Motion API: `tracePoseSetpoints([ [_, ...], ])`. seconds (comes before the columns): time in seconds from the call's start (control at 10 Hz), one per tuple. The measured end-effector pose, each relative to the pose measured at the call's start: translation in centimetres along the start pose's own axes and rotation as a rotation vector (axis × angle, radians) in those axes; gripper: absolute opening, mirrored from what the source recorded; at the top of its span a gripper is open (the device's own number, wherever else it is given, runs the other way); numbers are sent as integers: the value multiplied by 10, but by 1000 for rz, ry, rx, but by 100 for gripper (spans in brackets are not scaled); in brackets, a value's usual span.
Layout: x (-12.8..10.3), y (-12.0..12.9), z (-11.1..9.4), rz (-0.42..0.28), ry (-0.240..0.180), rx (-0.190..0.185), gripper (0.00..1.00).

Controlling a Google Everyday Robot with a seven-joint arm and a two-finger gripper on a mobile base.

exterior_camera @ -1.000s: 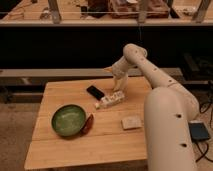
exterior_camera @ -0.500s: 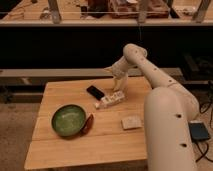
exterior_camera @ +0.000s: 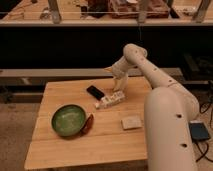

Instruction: Place the white sponge in the ceramic bowl

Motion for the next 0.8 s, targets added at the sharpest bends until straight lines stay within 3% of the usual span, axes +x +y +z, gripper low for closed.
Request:
tracePoseSetpoints([
  [0.3, -7, 40, -18, 59, 9, -33, 80],
  [0.8, -11, 61, -26, 118, 5, -48, 80],
])
